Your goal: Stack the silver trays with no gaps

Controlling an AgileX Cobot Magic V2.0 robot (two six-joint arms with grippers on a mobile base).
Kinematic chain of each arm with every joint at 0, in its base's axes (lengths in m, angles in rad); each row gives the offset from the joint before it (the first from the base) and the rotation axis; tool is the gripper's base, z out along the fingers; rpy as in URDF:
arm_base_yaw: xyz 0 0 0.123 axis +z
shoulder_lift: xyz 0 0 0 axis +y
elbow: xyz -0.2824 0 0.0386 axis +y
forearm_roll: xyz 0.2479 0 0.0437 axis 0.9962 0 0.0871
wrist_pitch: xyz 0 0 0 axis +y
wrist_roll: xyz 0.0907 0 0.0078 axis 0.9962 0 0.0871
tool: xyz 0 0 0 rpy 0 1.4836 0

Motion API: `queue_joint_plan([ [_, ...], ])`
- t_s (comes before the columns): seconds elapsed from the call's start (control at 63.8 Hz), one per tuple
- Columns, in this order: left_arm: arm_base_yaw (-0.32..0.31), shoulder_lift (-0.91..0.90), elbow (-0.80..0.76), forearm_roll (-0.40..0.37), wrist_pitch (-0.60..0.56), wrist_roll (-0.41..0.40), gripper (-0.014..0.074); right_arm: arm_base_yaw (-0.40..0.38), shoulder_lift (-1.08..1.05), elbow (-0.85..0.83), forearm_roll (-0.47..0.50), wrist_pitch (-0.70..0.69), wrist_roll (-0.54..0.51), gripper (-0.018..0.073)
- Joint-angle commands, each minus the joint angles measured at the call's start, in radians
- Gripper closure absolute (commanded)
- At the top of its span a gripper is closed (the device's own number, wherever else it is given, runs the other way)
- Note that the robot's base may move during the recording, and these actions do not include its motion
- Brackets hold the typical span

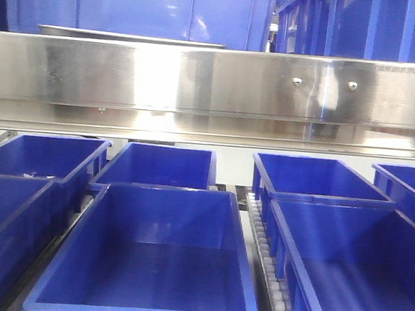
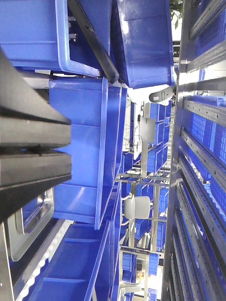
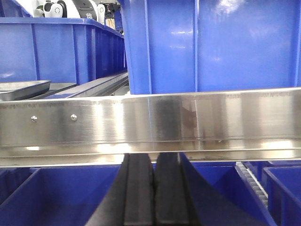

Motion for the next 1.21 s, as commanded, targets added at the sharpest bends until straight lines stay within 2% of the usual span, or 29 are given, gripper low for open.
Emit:
queue_joint_plan([
  [0.0,0.003,-0.004,0.002,-0.001,-0.014,-0.006,0.0616,-0.004,-0.006,0.0,0.008,-0.007,-0.011,0.064],
  [1.003,0.003,-0.004,0.002,-0.001,-0.014,-0.006,0.0616,-0.004,-0.006,0.0,0.008,-0.007,-0.011,0.064],
  [1.066,0.014,-0.004,0.002,0.029,-0.011,0.001,0.0616,-0.004,-0.006,0.0,0.008,-0.007,-0.011,0.064],
  [1.191,0.087,-0.004,0.002,-0.001,0.01,0.002,0.0616,-0.004,-0.006,0.0,0.008,-0.007,-0.011,0.064],
])
